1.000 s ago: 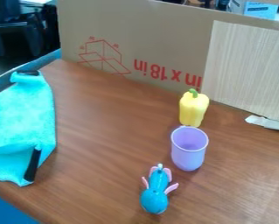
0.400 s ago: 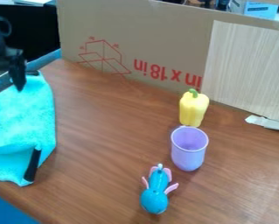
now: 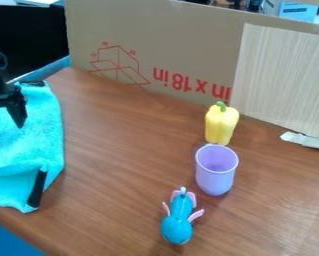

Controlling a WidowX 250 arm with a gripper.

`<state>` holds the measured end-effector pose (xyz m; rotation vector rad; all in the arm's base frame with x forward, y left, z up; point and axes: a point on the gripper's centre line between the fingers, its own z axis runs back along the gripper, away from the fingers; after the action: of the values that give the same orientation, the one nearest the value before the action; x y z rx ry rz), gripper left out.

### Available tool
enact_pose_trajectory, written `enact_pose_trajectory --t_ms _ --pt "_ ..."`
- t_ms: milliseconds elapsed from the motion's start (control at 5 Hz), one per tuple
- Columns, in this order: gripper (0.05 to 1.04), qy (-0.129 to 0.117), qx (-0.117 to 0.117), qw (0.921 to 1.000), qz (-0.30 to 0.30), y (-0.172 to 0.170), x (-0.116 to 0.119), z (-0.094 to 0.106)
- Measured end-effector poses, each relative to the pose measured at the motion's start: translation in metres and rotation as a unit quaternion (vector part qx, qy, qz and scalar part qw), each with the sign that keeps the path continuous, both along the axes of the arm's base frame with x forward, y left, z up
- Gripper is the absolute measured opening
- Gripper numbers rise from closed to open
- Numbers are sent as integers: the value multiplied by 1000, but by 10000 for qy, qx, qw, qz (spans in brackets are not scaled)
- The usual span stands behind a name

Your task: Move the cloth to the right side of the table

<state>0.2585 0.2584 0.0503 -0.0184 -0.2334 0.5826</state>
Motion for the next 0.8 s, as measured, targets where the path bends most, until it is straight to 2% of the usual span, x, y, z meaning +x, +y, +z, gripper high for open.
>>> enact_pose_trajectory --t_ms 200,400,800 --pt "1001 -4 -46 10000 -11 7 -4 -15" --pt "1001 21 16 10000 23 9 -3 -19" --pt "1001 203 350 9992 -40 -3 14 -30"
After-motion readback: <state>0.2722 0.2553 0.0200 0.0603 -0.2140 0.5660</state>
